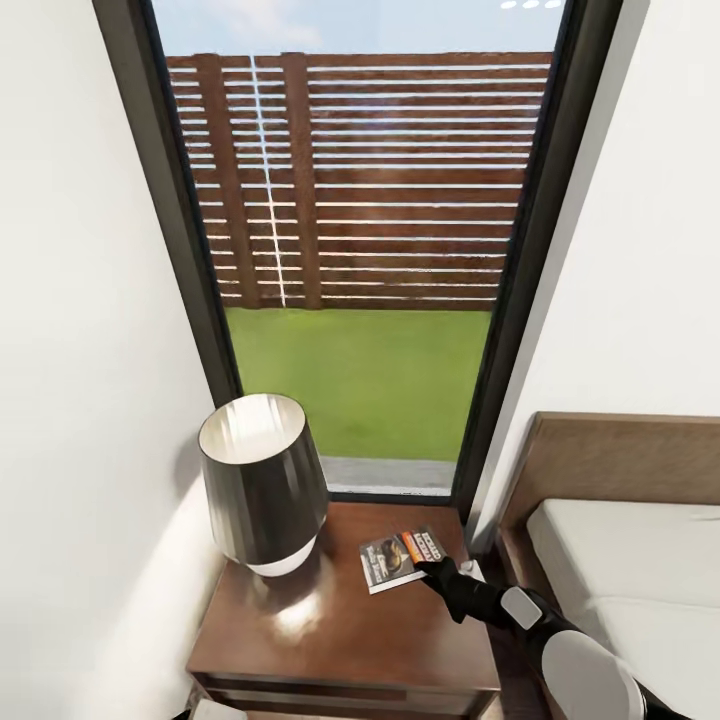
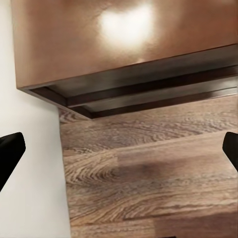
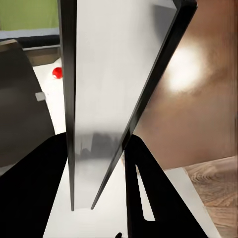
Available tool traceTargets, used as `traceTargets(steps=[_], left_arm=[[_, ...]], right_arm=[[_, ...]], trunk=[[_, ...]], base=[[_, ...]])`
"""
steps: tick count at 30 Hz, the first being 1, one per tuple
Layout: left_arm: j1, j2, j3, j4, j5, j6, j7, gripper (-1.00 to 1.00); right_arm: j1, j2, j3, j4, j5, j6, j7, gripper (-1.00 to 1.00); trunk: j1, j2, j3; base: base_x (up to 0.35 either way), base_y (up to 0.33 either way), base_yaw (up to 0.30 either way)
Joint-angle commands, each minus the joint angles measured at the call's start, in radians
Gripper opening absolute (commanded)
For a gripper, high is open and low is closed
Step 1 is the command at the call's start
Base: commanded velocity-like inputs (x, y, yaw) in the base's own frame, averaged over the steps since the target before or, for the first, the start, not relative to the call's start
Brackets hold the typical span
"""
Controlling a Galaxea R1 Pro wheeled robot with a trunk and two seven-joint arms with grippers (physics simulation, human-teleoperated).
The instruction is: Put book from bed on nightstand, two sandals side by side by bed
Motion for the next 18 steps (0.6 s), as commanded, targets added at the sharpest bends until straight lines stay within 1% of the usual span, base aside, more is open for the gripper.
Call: traceTargets(steps=[1,6,18], left_arm=[[-0.001,0.000,-0.009,0.000,0.009,-0.003,0.004,1.00],[-0.001,-0.001,-0.010,0.000,0.009,-0.003,0.004,1.00],[-0.001,-0.002,-0.010,0.000,0.009,-0.003,0.004,1.00]], right_arm=[[0.000,0.000,0.001,-0.003,-0.013,0.010,-0.014,-1.00],[0.000,-0.002,0.002,-0.004,-0.013,0.011,-0.050,-1.00],[-0.005,-0.002,0.008,-0.003,-0.012,0.023,-0.069,-1.00]], trunk=[[0.004,-0.008,-0.004],[0.023,-0.043,-0.020],[0.069,-0.127,-0.057]], base=[[0.000,0.000,0.000],[0.000,0.000,0.000],[0.000,0.000,0.000]])
